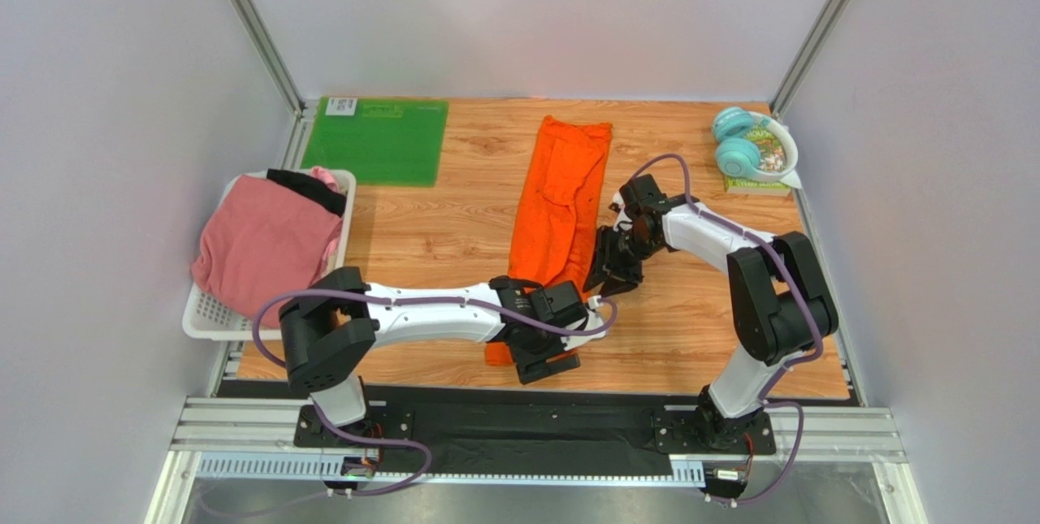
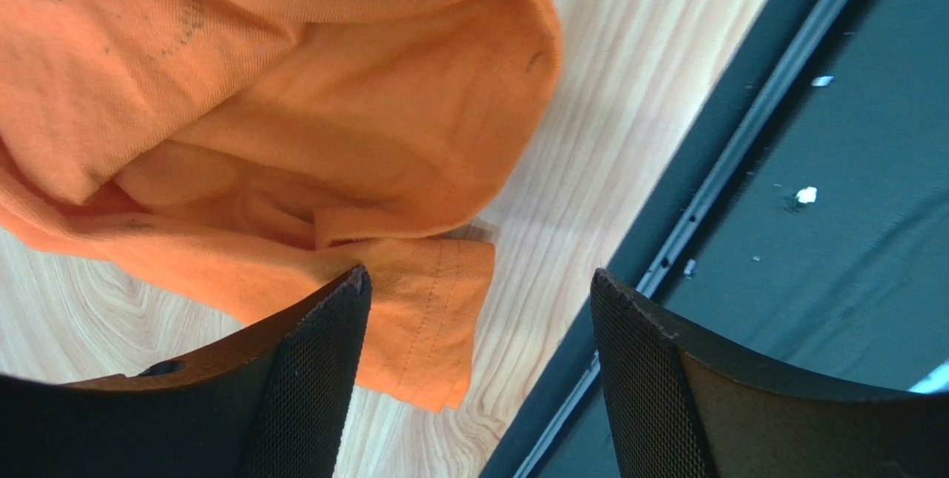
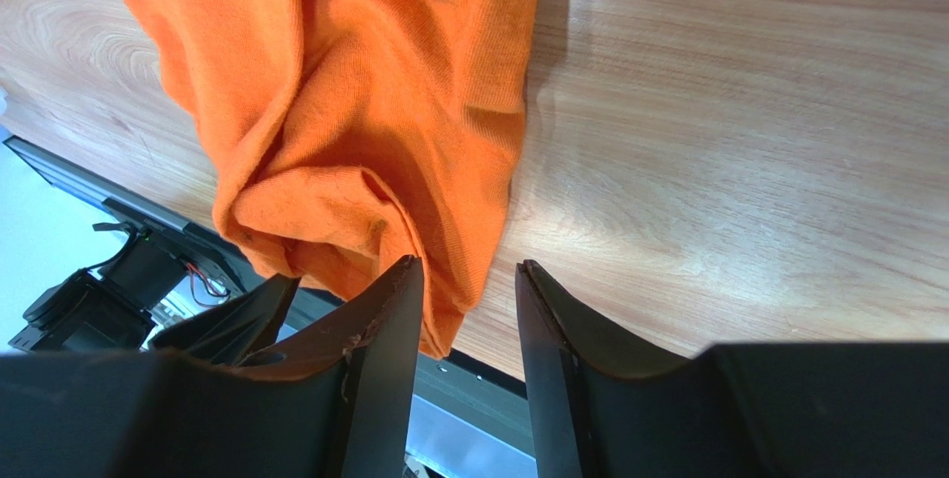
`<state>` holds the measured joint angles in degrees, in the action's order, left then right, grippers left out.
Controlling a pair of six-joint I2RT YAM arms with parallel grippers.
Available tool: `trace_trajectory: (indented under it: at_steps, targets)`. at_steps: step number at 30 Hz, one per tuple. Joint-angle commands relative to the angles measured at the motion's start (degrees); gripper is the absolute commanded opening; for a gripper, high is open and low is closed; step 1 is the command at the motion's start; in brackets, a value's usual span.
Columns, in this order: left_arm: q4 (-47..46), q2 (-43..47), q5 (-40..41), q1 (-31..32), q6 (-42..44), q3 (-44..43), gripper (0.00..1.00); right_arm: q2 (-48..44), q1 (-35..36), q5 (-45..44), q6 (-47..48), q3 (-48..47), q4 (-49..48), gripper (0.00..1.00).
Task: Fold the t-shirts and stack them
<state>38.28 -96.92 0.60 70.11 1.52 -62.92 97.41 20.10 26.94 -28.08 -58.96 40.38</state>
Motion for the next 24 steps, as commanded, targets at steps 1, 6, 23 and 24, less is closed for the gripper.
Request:
trace_trajectory:
  at_steps: [1, 6, 23, 24]
  targets:
    - [-0.75, -2.21, 1.59, 0.12, -0.99, -0.72, 0.78, -1.34, -0.58, 1.19, 1.44, -0.11, -1.62, 0.42]
    - [-0.58, -3.97, 0.72, 0.12, -0.99, -0.89, 0.68, -2.22, -1.55, 1.71, 1.62, 0.95, -1.71, 0.41]
    - [4.16, -4.86, -2.09, -1.11, 2.52, -5.28, 0.07, -2.83, -2.08, 2.33, 1.8, 1.39, -1.45, 0.38]
    - [5.56, -4.24, -3.84, -1.55, 2.96, -5.72, 0.06, -3.1, -2.17, 2.24, 1.8, 1.22, -1.36, 0.37]
